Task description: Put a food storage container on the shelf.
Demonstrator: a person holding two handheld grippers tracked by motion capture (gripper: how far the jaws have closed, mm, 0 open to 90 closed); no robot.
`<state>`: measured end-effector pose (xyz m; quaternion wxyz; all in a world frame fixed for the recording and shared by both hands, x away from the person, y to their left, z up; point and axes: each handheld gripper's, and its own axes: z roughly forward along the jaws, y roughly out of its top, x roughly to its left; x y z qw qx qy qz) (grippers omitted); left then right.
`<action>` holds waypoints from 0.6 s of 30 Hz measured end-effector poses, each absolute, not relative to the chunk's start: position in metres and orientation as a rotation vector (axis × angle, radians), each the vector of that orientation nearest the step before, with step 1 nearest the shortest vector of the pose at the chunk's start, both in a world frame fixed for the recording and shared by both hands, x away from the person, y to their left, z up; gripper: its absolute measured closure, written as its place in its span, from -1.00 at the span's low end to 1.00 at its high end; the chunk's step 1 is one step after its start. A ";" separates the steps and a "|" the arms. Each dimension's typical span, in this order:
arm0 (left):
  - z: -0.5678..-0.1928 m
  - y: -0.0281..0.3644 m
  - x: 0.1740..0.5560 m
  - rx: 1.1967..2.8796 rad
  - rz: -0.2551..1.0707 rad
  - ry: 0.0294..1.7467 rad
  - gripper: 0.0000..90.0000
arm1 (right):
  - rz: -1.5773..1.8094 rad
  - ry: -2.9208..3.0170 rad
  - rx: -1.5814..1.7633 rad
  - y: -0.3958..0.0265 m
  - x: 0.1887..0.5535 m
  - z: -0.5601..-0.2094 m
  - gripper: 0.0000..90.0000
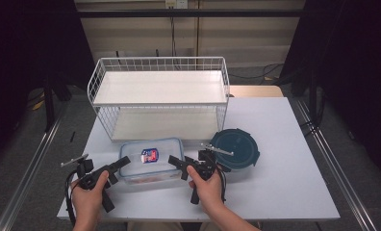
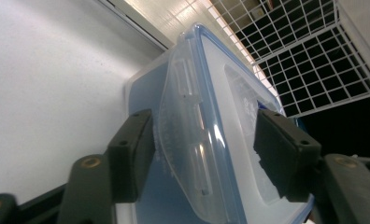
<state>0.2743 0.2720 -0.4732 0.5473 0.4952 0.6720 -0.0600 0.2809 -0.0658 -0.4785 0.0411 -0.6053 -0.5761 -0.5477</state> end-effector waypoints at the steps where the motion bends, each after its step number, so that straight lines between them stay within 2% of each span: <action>1: -0.473 0.273 0.274 1.159 -0.151 1.597 -0.07 | -1.677 -1.758 -1.857 -0.066 0.281 -0.479 -0.29; 10: -0.474 0.272 0.267 1.141 -0.143 1.603 -0.05 | -1.681 -1.722 -1.872 -0.067 0.280 -0.479 -0.25; 18: -0.476 0.274 0.267 1.113 -0.167 1.607 0.02 | -1.679 -1.650 -1.901 -0.072 0.279 -0.480 -0.09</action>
